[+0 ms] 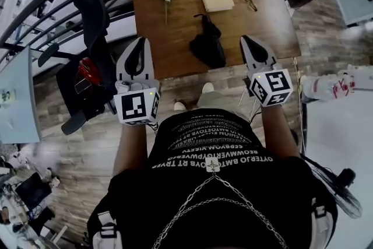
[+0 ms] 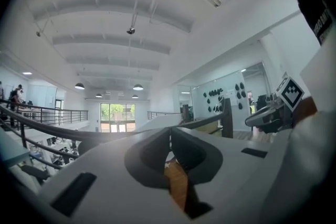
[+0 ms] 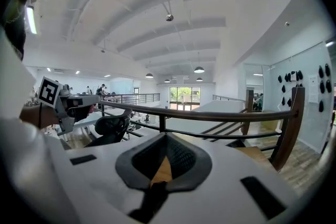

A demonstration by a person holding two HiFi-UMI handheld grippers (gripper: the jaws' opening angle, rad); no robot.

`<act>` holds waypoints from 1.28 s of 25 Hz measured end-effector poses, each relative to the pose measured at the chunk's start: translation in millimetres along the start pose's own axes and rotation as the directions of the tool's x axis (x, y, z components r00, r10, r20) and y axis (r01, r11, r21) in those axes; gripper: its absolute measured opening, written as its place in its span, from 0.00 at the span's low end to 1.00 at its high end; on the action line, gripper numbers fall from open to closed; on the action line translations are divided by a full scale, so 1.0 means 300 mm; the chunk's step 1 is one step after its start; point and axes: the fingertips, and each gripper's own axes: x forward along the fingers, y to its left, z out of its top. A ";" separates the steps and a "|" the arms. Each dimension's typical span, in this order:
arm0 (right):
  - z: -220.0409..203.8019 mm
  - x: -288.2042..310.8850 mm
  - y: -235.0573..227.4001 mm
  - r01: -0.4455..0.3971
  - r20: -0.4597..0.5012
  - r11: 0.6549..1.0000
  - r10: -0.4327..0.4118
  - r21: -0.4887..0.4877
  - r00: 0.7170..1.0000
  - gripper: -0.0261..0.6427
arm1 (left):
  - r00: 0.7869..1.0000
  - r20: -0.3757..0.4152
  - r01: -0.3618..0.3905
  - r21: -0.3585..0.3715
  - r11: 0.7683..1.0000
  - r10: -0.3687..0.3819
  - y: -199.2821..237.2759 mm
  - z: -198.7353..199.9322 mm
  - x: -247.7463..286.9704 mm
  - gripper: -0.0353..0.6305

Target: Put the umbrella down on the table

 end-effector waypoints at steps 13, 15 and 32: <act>-0.111 0.263 -0.186 -0.171 -0.094 0.984 0.175 0.046 0.980 0.06 | 0.992 -0.083 -0.087 0.048 0.995 0.091 -0.087 -0.046 0.298 0.10; -0.102 0.286 -0.212 -0.188 -0.078 0.981 0.192 0.048 0.978 0.06 | 0.991 -0.089 -0.090 0.056 0.994 0.095 -0.106 -0.050 0.323 0.10; -0.019 0.293 -0.237 -0.185 -0.019 0.983 0.185 0.009 0.983 0.06 | 0.991 -0.060 -0.114 0.083 0.990 0.119 -0.101 0.011 0.299 0.10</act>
